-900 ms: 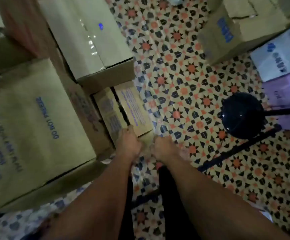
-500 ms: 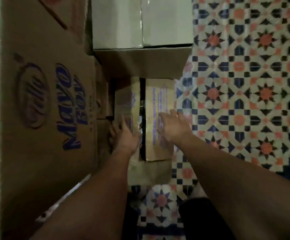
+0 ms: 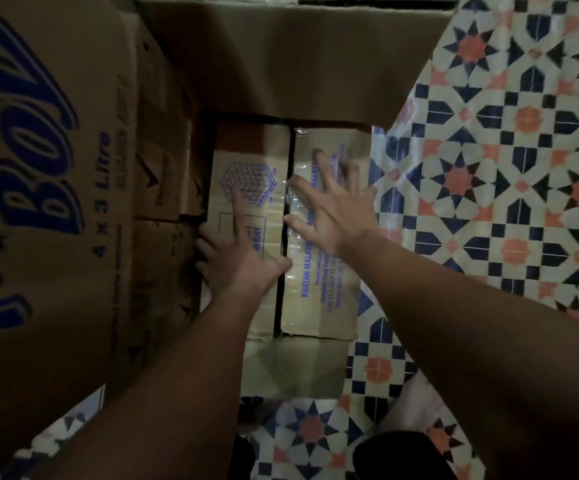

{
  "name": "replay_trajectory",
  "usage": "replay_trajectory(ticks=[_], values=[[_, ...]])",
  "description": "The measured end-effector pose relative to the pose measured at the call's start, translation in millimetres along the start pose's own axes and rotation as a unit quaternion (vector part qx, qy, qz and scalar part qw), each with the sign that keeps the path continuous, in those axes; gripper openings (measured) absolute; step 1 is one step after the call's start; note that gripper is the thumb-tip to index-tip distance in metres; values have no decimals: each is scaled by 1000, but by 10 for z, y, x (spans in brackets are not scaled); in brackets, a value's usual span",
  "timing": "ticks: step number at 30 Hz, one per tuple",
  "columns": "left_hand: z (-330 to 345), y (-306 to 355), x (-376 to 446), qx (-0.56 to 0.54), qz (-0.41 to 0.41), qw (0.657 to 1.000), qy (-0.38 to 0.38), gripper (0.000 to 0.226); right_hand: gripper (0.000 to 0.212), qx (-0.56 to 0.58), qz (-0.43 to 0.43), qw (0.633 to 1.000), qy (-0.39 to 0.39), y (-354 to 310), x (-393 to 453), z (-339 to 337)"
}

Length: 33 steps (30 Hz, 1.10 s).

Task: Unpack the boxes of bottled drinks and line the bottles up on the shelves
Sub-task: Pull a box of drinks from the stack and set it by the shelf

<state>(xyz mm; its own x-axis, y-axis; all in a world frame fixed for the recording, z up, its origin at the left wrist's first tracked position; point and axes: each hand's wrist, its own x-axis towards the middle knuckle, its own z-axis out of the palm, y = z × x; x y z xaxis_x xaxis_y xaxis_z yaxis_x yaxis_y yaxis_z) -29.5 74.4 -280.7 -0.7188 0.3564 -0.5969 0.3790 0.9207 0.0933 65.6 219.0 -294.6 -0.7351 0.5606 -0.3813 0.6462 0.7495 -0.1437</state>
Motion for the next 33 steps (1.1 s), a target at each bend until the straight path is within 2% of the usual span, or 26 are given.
replay_trajectory(ticks=[9, 16, 20, 23, 25, 27, 28, 29, 30, 31, 32, 33], values=[[91, -2, -191, 41, 23, 999, -6, 139, 63, 3, 43, 999, -10, -98, -161, 56], [424, -82, -675, 126, 62, 990, 31, 141, 64, 35, 92, 994, -47, -11, -799, 228], [657, -188, -971, 173, 101, 980, 19, 138, 63, 45, 130, 990, -26, 41, -1312, 409], [844, -302, -1261, 188, 131, 973, 22, 122, 63, 68, 147, 986, -51, 83, -1606, 493], [906, -424, -1401, 178, 171, 969, 32, 101, 62, 59, 142, 987, -49, 116, -1740, 519], [995, -565, -1629, 145, 242, 958, 39, 77, 59, 54, 137, 989, -5, 164, -1768, 473], [1080, -649, -1813, 118, 265, 956, 32, 69, 55, 72, 147, 986, 40, 191, -1727, 411], [1183, -755, -1946, 56, 253, 966, 4, 67, 52, 100, 163, 977, 90, 214, -1631, 325], [1213, -732, -2175, -40, 188, 981, -28, 69, 53, 135, 177, 967, 122, 235, -1482, 215], [1182, -801, -2222, -162, 74, 983, -54, 77, 59, 168, 178, 963, 116, 257, -1285, 105], [1147, -774, -2243, -274, -45, 959, -61, 91, 68, 180, 161, 968, 71, 272, -1056, 22], [1104, -739, -2205, -365, -143, 919, -48, 108, 78, 162, 127, 978, 9, 277, -834, -21]])
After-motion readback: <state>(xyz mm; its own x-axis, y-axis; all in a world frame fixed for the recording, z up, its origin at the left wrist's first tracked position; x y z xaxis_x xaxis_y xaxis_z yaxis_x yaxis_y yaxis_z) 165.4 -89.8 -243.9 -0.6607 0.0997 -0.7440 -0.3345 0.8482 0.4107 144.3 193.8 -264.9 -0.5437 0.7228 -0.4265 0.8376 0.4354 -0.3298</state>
